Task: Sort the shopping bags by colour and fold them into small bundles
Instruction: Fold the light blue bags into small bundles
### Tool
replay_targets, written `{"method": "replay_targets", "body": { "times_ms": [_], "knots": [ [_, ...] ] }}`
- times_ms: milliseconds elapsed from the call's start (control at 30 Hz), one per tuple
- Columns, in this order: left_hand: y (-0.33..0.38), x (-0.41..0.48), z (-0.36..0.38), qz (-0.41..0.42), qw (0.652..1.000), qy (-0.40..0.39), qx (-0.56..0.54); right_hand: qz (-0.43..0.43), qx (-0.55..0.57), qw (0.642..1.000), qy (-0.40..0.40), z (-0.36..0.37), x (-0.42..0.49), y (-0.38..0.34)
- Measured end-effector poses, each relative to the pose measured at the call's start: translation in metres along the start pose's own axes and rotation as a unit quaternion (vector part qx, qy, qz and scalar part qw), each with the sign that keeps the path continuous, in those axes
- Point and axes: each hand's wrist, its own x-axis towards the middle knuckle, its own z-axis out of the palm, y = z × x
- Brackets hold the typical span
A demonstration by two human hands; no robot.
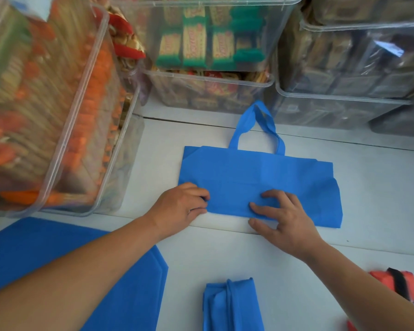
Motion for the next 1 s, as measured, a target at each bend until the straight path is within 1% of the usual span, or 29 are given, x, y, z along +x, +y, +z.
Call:
{"method": "replay_targets", "body": {
  "times_ms": [67, 167, 233, 333, 433, 467, 500, 567, 600, 667, 700, 733, 767, 800, 867, 900, 1000],
  "knots": [
    [0.002, -0.001, 0.003, -0.008, 1.000, 0.012, -0.004, -0.006, -0.010, 1.000, -0.016, -0.002, -0.001, 0.000],
    [0.008, 0.008, -0.006, -0.060, 0.998, 0.000, -0.027, -0.021, -0.039, 0.999, -0.030, -0.003, -0.001, 0.003],
    [0.015, 0.014, -0.017, -0.099, 0.993, -0.029, -0.058, -0.041, -0.027, 0.999, -0.005, -0.003, -0.003, 0.010],
    [0.023, 0.015, -0.030, -0.142, 0.985, -0.072, -0.069, -0.025, 0.048, 0.998, 0.024, -0.008, -0.009, 0.019],
    [0.023, 0.005, -0.034, -0.134, 0.979, -0.145, -0.043, 0.012, 0.035, 0.999, 0.032, -0.022, -0.008, 0.017],
    [0.021, 0.001, -0.034, -0.128, 0.977, -0.168, -0.030, 0.022, 0.028, 0.999, 0.017, -0.028, -0.005, 0.016],
    [0.020, -0.002, -0.035, -0.127, 0.976, -0.173, -0.025, 0.026, 0.027, 0.999, -0.001, -0.033, -0.002, 0.015],
    [0.015, -0.003, -0.037, -0.150, 0.977, -0.138, -0.059, 0.026, 0.025, 0.998, -0.043, -0.044, 0.002, 0.019],
    [0.013, -0.003, -0.040, -0.172, 0.974, -0.121, -0.078, 0.023, 0.007, 0.997, -0.074, -0.049, 0.003, 0.022],
    [0.008, 0.000, -0.048, -0.199, 0.968, -0.125, -0.085, 0.022, -0.078, 0.985, -0.150, -0.059, 0.003, 0.031],
    [0.007, 0.003, -0.053, -0.210, 0.964, -0.139, -0.085, 0.034, -0.117, 0.976, -0.183, -0.065, 0.001, 0.037],
    [0.005, 0.006, -0.057, -0.217, 0.961, -0.147, -0.085, 0.059, -0.125, 0.970, -0.200, -0.074, 0.001, 0.041],
    [0.003, 0.010, -0.060, -0.220, 0.961, -0.144, -0.083, 0.089, -0.103, 0.969, -0.205, -0.083, 0.002, 0.046],
    [0.002, 0.014, -0.062, -0.224, 0.962, -0.132, -0.083, 0.118, -0.059, 0.971, -0.199, -0.094, 0.003, 0.050],
    [-0.001, 0.021, -0.061, -0.240, 0.963, -0.084, -0.087, 0.158, 0.036, 0.971, -0.176, -0.111, 0.005, 0.060],
    [-0.002, 0.024, -0.058, -0.250, 0.963, -0.055, -0.085, 0.177, 0.070, 0.970, -0.152, -0.117, 0.005, 0.064],
    [-0.001, 0.031, -0.043, -0.273, 0.960, -0.002, -0.063, 0.236, 0.146, 0.960, -0.029, -0.115, -0.002, 0.077]
  ]
}}
